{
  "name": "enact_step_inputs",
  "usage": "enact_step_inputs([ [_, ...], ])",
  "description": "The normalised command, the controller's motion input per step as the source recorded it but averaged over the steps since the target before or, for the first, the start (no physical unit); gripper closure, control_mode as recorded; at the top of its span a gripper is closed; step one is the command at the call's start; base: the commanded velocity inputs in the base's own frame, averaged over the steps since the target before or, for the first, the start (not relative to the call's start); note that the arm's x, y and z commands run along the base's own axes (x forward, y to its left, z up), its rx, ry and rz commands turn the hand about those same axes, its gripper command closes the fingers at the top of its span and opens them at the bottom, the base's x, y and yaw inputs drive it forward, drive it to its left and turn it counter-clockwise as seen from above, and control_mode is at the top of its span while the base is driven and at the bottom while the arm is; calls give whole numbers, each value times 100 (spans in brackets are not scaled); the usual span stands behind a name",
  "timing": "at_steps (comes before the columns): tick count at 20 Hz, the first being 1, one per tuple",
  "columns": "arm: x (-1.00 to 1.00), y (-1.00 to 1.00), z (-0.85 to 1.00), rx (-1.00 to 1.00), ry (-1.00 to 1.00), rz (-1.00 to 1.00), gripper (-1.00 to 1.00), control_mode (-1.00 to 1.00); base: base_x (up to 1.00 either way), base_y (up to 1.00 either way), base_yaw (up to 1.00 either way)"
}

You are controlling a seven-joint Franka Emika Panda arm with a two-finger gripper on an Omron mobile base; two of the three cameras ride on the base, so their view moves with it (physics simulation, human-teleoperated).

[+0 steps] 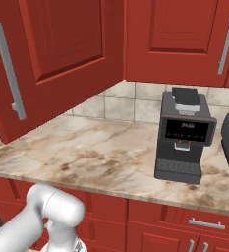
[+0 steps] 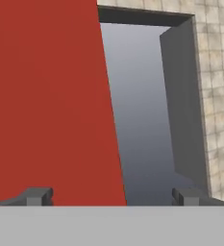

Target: Open the cabinet and move the ladle to the pot. Then close the cabinet.

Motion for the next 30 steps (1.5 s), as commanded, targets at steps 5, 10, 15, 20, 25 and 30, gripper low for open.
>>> enact_step_inputs([
  [5, -1, -100, 0, 0, -5, 2, -100, -100, 0, 0, 0],
  [10, 0, -100, 0, 0, -9, 11, -100, -100, 0, 0, 0],
  [15, 0, -100, 0, 0, -8, 13, -100, -100, 0, 0, 0],
  [20, 5, -91, 0, 6, -7, 22, -100, -100, 0, 0, 0],
  [25, 3, -35, 5, 14, -6, 30, -100, -100, 0, 0, 0],
  [30, -19, 46, 13, 11, 0, 34, -100, -100, 0, 0, 0],
])
